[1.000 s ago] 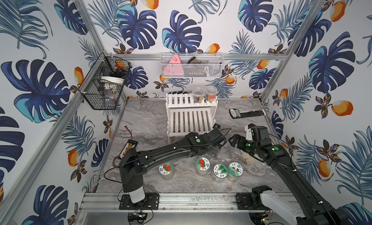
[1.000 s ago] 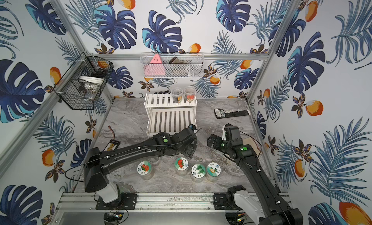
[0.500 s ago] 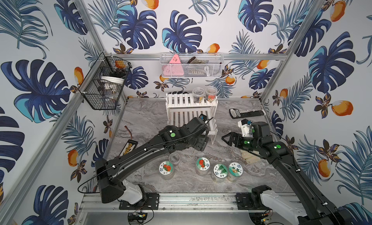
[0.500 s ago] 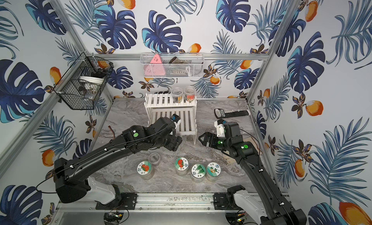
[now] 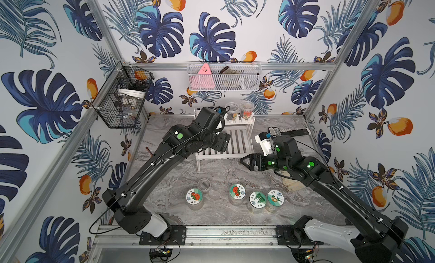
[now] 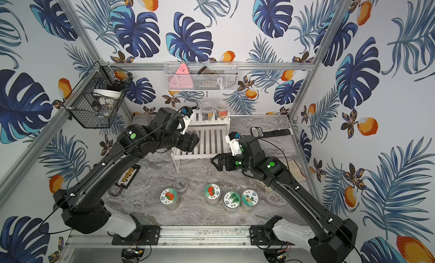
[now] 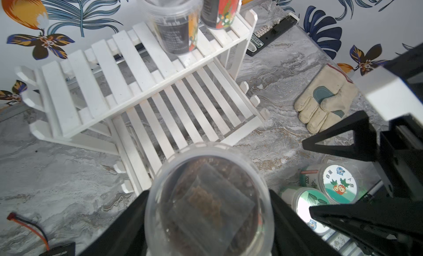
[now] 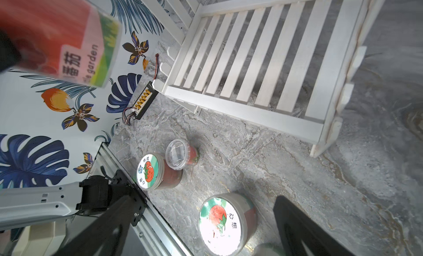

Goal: Place the seed container on the shelf
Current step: Place the seed jar on the shelf.

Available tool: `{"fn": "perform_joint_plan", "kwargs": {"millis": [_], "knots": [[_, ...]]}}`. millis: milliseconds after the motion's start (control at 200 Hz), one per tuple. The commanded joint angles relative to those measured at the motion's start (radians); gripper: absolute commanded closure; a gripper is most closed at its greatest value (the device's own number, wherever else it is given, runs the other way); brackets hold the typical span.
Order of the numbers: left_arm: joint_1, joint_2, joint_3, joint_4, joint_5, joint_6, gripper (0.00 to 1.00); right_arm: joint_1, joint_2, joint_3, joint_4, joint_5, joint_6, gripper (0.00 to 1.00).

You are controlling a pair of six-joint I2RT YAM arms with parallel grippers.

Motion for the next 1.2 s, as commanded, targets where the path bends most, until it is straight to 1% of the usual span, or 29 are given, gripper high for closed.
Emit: {"fn": "perform_joint_plan", "kwargs": {"millis": [0,100,160,225,435,515,620,681,801,966,1096,1196], "knots": [[0.048,0.030,0.060,-0.036,0.027,0.046,0.22,0.027,0.028,0.046,0.045,0.078,-0.032,0.00],[0.088,0.071,0.120,-0.041,0.057,0.063,0.22,0.054,0.084,0.120,0.023,0.075,-0.062,0.00],[0.102,0.103,0.167,-0.058,0.056,0.071,0.22,0.071,0.121,0.173,-0.008,0.105,-0.080,0.00],[0.118,0.130,0.200,-0.061,0.060,0.076,0.22,0.083,0.146,0.202,-0.001,0.145,-0.086,0.00],[0.166,0.198,0.284,-0.068,0.062,0.078,0.23,0.102,0.184,0.253,0.061,0.234,-0.104,0.00],[0.188,0.233,0.323,-0.081,0.064,0.085,0.22,0.101,0.187,0.255,0.068,0.297,-0.098,0.00],[0.204,0.291,0.406,-0.118,0.051,0.096,0.22,0.097,0.189,0.258,0.066,0.351,-0.091,0.00],[0.212,0.309,0.426,-0.111,0.050,0.098,0.22,0.096,0.197,0.272,0.055,0.356,-0.091,0.00],[0.226,0.333,0.424,-0.076,0.077,0.107,0.22,0.091,0.220,0.282,0.049,0.354,-0.073,0.00],[0.233,0.384,0.472,-0.069,0.062,0.110,0.23,0.083,0.243,0.285,0.062,0.315,-0.036,0.00],[0.233,0.415,0.520,-0.068,0.037,0.118,0.24,0.083,0.246,0.263,0.080,0.304,-0.010,0.00],[0.233,0.430,0.530,-0.065,0.026,0.134,0.24,0.083,0.240,0.246,0.089,0.302,0.001,0.00]]}}
